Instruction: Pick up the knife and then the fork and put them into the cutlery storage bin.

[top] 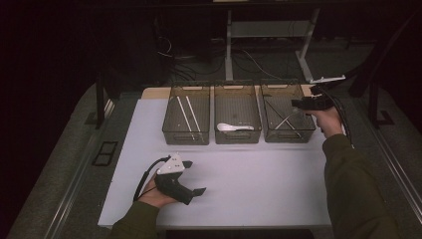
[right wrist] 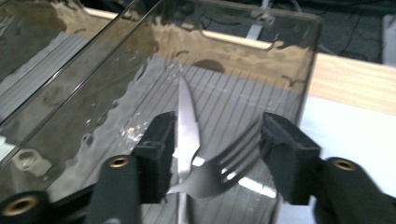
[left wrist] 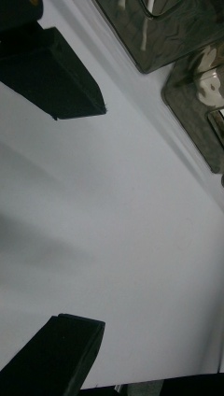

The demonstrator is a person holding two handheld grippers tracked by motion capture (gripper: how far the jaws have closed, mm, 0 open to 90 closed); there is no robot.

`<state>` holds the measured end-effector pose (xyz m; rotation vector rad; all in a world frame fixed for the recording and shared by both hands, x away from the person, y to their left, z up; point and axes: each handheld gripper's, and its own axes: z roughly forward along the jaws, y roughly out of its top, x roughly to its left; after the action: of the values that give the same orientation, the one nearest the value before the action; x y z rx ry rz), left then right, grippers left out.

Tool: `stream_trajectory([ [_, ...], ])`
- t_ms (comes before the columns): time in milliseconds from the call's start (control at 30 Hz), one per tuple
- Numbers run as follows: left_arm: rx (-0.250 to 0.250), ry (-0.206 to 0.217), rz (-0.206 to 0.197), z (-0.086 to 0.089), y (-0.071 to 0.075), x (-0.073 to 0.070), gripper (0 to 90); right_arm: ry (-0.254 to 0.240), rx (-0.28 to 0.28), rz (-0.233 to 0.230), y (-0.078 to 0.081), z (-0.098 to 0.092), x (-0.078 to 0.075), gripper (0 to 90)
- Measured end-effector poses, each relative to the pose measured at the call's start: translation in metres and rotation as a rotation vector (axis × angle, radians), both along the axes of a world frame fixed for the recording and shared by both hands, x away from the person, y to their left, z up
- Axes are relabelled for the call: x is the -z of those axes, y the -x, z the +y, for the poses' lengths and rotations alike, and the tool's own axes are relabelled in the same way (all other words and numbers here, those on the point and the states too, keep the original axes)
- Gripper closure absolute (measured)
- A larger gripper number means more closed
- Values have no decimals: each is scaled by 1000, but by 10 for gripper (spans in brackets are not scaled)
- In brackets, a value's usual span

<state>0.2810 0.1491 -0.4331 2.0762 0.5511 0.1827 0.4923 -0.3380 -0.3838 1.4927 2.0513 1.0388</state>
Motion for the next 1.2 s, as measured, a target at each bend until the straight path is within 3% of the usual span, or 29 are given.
stream_trajectory([
  [267,0,1,1,0,0,0,0,-37,8,-24,5,-6,-5,350],
  [433,-4,2,0,0,0,0,0,-62,-34,-30,13,-4,-12,335],
  [800,-11,-8,-4,0,1,0,0,-129,-103,-107,49,-4,-23,307],
  [1067,-12,-9,-5,0,2,0,0,-106,-166,-125,74,4,-25,274],
  [1200,-10,-9,-2,0,1,0,0,-89,-168,-138,86,9,-23,266],
])
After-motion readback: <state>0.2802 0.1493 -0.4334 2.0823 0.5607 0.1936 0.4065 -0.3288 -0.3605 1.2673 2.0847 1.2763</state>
